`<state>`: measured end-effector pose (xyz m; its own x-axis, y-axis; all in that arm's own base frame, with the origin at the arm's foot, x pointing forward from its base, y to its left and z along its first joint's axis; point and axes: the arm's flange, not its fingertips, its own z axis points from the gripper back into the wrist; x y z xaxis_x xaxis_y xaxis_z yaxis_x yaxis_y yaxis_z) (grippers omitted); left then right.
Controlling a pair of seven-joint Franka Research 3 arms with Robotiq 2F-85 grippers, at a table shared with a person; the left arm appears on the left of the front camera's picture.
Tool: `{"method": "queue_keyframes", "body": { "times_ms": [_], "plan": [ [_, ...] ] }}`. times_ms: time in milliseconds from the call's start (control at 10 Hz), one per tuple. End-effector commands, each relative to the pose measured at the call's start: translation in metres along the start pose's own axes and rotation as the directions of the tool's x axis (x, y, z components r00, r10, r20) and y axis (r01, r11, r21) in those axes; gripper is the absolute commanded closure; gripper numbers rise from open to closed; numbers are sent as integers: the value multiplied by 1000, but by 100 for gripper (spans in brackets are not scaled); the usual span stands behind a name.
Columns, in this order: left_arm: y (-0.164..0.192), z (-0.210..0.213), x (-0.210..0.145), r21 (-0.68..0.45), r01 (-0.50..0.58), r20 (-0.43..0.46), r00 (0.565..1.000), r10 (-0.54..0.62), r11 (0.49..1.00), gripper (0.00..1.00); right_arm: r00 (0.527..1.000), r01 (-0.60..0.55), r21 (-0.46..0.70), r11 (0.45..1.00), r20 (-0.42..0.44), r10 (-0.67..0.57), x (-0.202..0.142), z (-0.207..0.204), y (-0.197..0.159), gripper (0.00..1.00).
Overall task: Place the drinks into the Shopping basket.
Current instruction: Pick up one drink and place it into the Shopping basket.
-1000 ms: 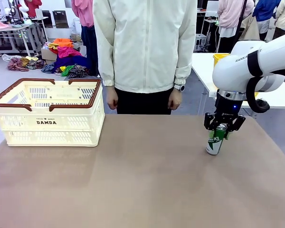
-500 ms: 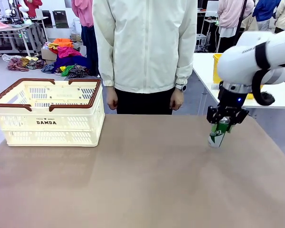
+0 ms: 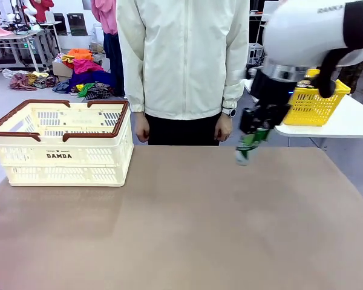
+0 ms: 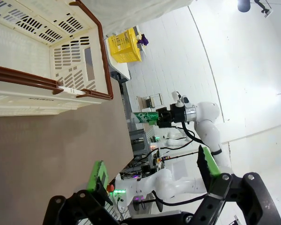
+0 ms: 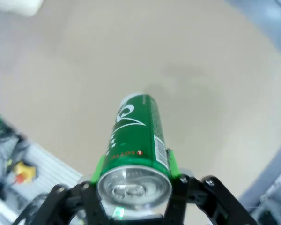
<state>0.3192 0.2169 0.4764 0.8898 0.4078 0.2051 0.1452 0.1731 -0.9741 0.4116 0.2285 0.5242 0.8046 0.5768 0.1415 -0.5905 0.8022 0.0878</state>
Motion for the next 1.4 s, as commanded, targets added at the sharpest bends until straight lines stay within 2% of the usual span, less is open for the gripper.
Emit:
{"method": "queue_keyframes", "body": {
  "times_ms": [0, 200, 400, 500, 800, 1000, 1100, 1200, 1300],
  "plan": [
    [-5, 1, 0, -16, -12, 2, 1000, 12, 1000, 0, 955, -296, 106, 949, 3, 298, 34, -16, 41, 100],
    [-5, 1, 0, -16, -12, 2, 1000, 12, 1000, 0, 879, -470, 100, 877, -42, 475, 65, -51, 106, 100],
    [-5, 1, 0, -16, -12, 2, 1000, 12, 1000, 0, 822, -560, 55, 827, -93, 562, 91, -104, 158, 100],
    [-5, 1, 0, -16, -12, 2, 1000, 12, 1000, 0, 803, -586, 34, 809, -110, 586, 95, -120, 173, 100],
    [-5, 1, 0, -16, -12, 2, 1000, 12, 1000, 0, 769, -609, 67, 791, -196, 608, 94, -154, 187, 100],
    [-5, 1, 0, -16, -12, 2, 1000, 12, 1000, 0, 775, -594, 68, 801, -218, 593, 96, -163, 185, 100],
    [-5, 1, 0, -16, -12, 2, 1000, 12, 1000, 0, 775, -590, 79, 804, -222, 591, 97, -165, 183, 85],
    [-5, 1, 0, -16, -12, 2, 1000, 12, 1000, 0, 773, -586, 93, 805, -234, 590, 97, -166, 182, 35],
    [-5, 1, 0, -16, -12, 2, 1000, 12, 1000, 0, 775, -586, 92, 805, -228, 590, 96, -164, 182, 0]
  ]
}}
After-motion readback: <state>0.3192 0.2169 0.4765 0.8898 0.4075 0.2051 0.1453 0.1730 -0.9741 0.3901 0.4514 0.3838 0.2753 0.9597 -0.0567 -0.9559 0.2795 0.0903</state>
